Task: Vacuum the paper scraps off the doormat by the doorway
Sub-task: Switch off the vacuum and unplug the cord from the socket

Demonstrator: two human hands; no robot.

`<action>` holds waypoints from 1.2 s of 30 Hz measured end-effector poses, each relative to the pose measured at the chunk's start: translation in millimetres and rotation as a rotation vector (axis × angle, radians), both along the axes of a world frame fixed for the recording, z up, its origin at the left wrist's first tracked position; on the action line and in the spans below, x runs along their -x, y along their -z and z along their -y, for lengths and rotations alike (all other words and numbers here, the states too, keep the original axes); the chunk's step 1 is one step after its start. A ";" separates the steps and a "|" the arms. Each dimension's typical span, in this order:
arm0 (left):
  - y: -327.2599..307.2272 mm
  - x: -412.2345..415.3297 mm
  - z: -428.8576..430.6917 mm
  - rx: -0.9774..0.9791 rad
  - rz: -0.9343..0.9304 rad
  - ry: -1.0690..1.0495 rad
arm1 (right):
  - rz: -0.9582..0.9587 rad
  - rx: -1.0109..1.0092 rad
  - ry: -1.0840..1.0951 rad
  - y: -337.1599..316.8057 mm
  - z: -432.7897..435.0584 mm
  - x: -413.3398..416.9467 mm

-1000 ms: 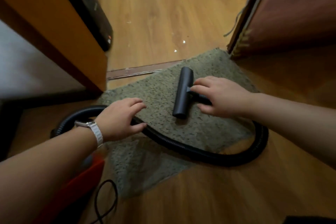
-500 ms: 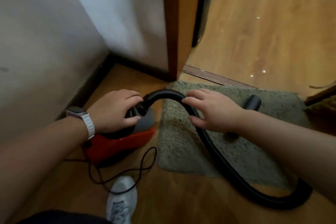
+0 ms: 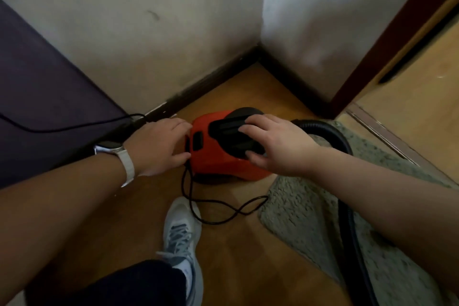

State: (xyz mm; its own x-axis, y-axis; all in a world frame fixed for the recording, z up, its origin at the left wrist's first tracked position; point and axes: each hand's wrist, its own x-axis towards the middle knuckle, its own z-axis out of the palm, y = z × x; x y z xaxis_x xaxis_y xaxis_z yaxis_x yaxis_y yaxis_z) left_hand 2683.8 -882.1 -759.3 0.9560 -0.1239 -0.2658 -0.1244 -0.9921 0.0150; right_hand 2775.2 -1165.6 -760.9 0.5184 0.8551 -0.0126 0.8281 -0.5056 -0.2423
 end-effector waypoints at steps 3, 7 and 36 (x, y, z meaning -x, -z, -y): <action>20.7 -4.9 -17.9 0.005 -0.071 -0.057 | 0.049 0.008 -0.028 13.6 -34.1 -10.2; 46.3 -24.5 -30.5 0.038 -0.114 -0.087 | 0.091 0.121 -0.074 24.3 -68.3 -30.5; 97.4 -80.1 -38.1 0.115 -0.229 -0.015 | 0.144 0.234 -0.103 49.4 -93.5 -45.6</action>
